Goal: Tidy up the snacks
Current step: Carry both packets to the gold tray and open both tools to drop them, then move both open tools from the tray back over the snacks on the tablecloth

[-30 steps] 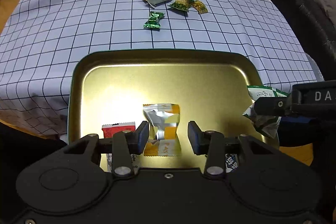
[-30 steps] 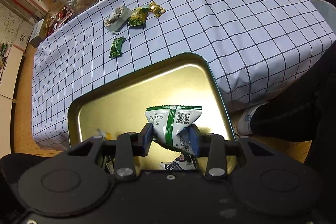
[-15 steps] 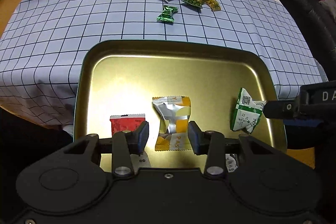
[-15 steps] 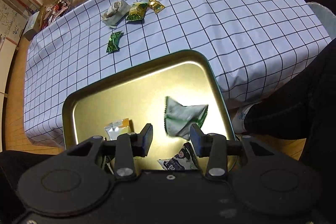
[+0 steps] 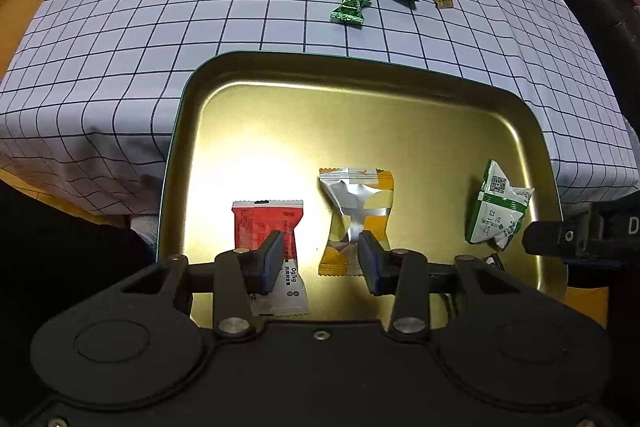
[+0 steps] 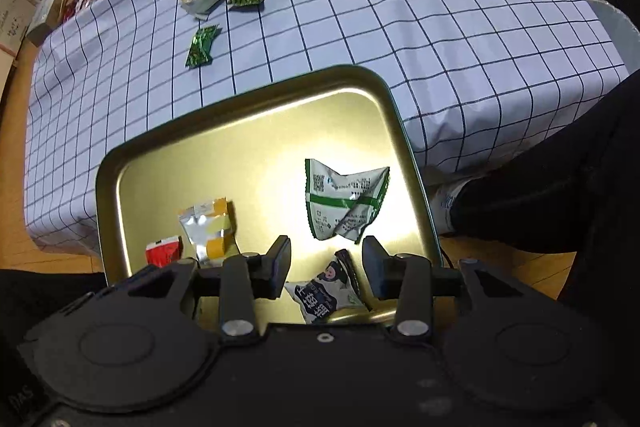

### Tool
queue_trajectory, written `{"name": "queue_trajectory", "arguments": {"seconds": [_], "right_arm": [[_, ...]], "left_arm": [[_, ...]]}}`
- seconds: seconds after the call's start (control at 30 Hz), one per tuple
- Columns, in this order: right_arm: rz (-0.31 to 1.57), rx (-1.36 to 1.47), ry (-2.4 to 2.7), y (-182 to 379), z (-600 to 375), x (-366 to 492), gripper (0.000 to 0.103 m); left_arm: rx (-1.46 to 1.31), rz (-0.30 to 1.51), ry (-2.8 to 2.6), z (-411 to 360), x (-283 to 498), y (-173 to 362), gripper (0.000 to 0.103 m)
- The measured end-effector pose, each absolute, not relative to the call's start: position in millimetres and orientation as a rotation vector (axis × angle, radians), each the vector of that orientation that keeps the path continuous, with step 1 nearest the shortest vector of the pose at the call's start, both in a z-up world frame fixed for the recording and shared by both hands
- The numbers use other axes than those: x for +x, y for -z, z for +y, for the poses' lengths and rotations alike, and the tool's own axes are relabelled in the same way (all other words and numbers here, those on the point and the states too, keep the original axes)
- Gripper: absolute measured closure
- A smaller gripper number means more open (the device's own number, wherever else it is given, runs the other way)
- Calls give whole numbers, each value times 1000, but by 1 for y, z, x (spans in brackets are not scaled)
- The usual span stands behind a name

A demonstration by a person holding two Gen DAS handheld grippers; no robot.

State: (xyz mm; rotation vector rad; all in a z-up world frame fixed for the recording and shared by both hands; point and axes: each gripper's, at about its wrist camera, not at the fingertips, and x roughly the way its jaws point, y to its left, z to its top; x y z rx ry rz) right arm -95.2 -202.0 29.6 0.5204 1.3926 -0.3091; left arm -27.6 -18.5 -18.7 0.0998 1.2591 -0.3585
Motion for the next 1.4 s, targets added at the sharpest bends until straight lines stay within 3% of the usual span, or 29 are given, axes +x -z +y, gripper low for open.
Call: {"name": "queue_trajectory", "arguments": {"seconds": [0.37,0.5,0.6,0.8,1.13,1.4], "right_arm": [[1506,482,274,-17,-199,-91,61],[1524,386,275,-21,-190,-86,59],[1520,335,292,-25,-188,-83,50],[1519,303,337,-31,-195,-76,46],[1550,170,329,-34,-202,-55,48],[1565,299,223,-37,-219,-15,50]], "left_arm": [[152,1251,278,-20,-27,12,54],[188,1209,246,-20,-25,1,54],[177,1185,245,-17,-22,-8,54],[147,1183,224,-12,-12,-23,54],[269,1135,180,-31,9,-43,54],[262,1153,183,-47,48,-50,54]]}}
